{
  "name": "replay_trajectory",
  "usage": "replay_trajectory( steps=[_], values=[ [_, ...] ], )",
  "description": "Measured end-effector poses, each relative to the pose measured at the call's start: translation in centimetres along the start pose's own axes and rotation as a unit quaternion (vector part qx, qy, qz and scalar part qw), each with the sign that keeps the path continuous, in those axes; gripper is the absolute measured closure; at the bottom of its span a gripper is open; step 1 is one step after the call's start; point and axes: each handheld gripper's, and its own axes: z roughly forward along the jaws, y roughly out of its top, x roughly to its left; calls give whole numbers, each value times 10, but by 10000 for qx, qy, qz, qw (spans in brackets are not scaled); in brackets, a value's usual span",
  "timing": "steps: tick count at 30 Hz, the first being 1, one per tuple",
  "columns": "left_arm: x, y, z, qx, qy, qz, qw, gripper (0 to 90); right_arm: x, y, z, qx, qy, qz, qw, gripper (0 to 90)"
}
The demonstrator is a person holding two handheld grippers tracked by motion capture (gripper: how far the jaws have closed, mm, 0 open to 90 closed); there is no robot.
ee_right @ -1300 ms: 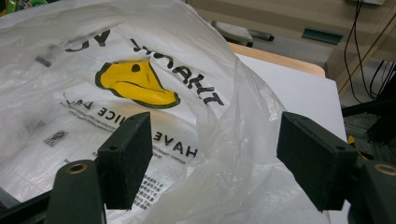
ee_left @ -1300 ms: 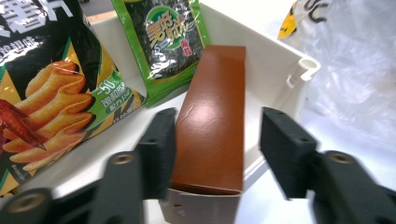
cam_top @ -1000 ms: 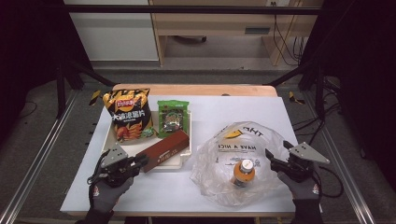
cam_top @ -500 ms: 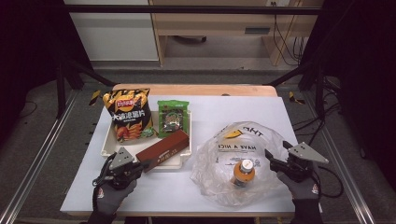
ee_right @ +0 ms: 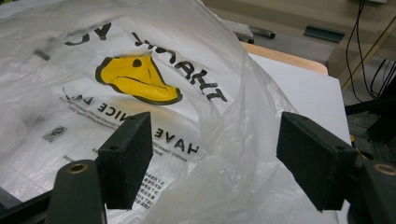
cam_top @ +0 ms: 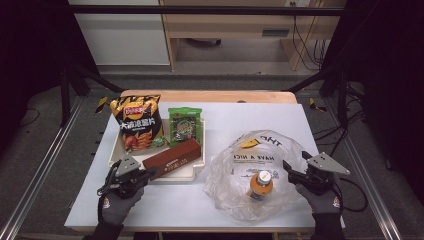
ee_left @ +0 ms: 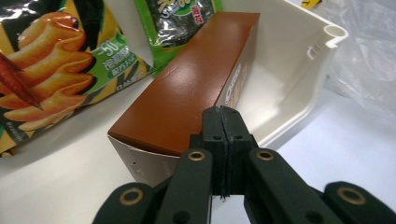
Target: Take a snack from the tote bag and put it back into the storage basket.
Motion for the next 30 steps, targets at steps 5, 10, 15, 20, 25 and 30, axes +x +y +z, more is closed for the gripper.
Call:
replay_trajectory(
  steps=[5,10,15,20,25,30],
  values=[
    [5,-2,6,142,182,35,9997,886,1,0,1,9,15,4,10000,274],
    [9,-3,14,253,226,-35,9994,886,0,0,1,3,9,11,10000,274],
    [14,-4,17,306,309,-124,9990,886,0,-1,2,17,4,-23,10000,274],
    [18,-6,17,318,381,-197,9986,888,0,-1,1,20,3,-15,10000,274],
    [23,-7,19,349,491,-266,9978,885,1,-1,2,23,12,-13,10000,274],
    [28,-6,24,351,529,-330,9974,882,1,-1,2,42,12,-21,10000,274]
  ],
)
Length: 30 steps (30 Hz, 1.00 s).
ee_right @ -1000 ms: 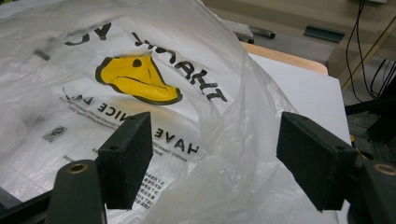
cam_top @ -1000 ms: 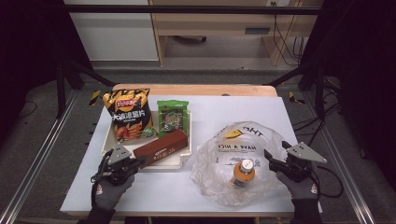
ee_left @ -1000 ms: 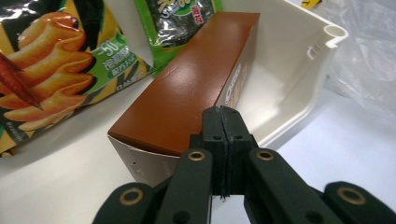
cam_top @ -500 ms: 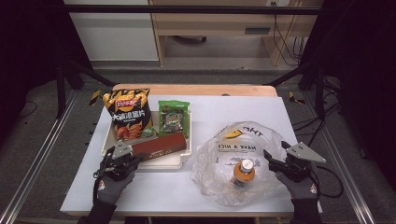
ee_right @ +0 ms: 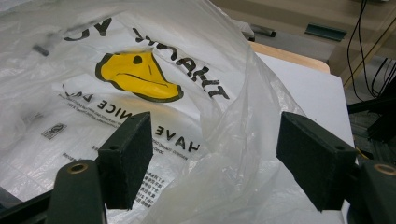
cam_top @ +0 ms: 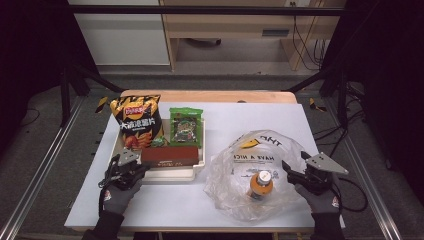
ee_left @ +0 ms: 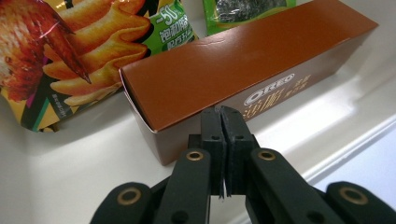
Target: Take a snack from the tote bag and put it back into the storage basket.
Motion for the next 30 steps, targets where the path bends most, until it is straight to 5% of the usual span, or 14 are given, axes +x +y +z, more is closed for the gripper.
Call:
replay_trajectory(
  steps=[14,30],
  values=[
    [0,0,2,-29,-6,39,10000,874,0,0,0,-6,9,-8,10000,274],
    [-15,8,-27,-774,-179,149,9967,634,3,10,-12,-282,144,85,9995,299]
  ],
)
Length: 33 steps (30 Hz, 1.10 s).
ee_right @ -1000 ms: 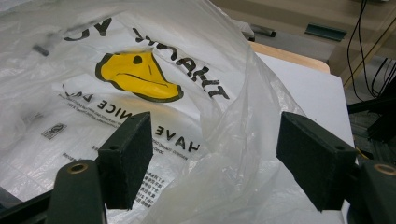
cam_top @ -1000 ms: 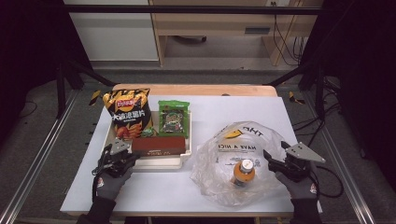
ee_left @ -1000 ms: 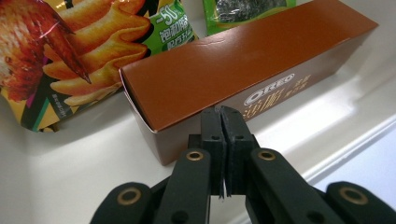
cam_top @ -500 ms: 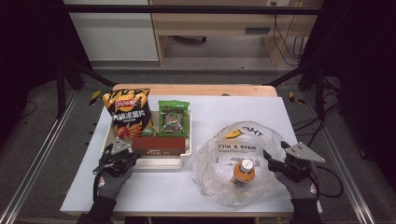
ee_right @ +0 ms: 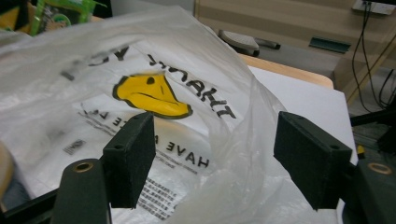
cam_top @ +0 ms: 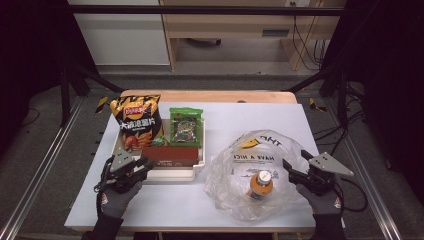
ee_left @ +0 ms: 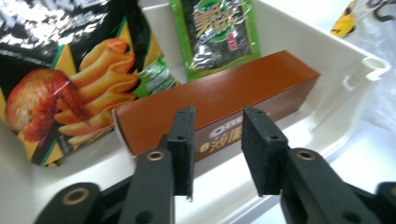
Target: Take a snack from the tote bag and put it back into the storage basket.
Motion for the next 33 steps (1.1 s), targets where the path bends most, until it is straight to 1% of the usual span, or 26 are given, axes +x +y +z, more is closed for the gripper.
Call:
replay_trajectory(
  steps=[4,5,8,13,16,17,22,26,28,30,33],
  values=[
    [-7,2,-1,-34,-71,81,9999,564,2,3,-3,-73,118,70,9999,310],
    [-9,2,-1,-43,-59,101,9999,545,2,4,-4,-98,164,80,9998,313],
    [-10,3,-3,-74,-74,144,9998,500,6,8,-7,-168,274,108,9994,317],
    [-11,2,-5,-123,-91,140,9998,410,16,16,-13,-299,421,40,9987,312],
    [-10,2,-6,-169,-67,115,9998,374,22,21,-17,-408,521,47,9978,294],
    [-10,2,-7,-180,-57,102,9998,363,25,23,-19,-461,597,72,9971,287],
    [-6,2,-9,-208,-42,15,9998,344,41,35,-26,-625,871,-7,9942,265],
    [-3,1,-11,-238,-20,-64,9997,343,55,43,-32,-713,1148,-50,9908,258],
    [-3,1,-11,-240,-2,-77,9997,343,61,45,-33,-698,1282,-70,9893,248],
    [-2,1,-11,-238,5,-77,9997,342,67,45,-32,-653,1352,-141,9886,243],
    [-2,2,-12,-237,25,-67,9997,340,73,42,-30,-542,1422,-184,9882,235]
  ],
)
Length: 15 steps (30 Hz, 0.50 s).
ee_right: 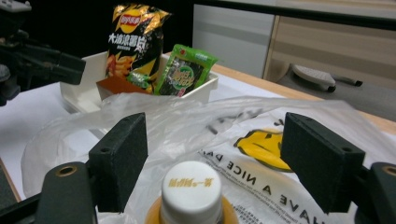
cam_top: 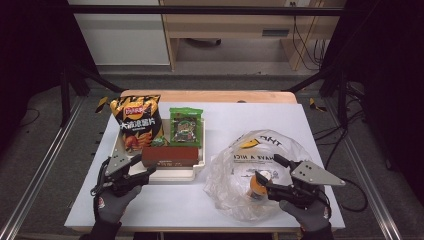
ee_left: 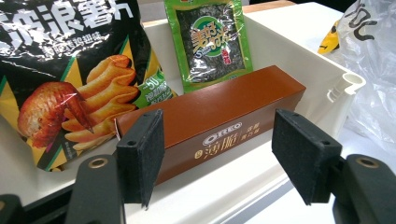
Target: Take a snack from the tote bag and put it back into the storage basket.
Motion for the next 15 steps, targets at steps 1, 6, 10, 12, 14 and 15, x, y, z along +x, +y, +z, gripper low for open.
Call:
replay_trajectory(
  steps=[1,6,10,12,14,15],
  values=[
    [0,0,0,-13,12,-14,10000,340,1,-1,1,31,22,11,10000,232],
    [3,0,-1,-21,20,-34,10000,339,6,-12,7,272,185,35,9995,220],
    [3,0,-2,-21,26,-35,10000,339,10,-21,14,487,185,-38,9986,216],
    [3,0,-3,-26,29,-34,10000,339,10,-26,16,583,153,-53,9982,216],
    [3,0,-3,-16,22,-32,10000,339,10,-31,16,658,126,-43,9977,216],
    [3,0,-2,-12,24,-31,10000,339,9,-33,16,686,123,-34,9976,217]
  ],
)
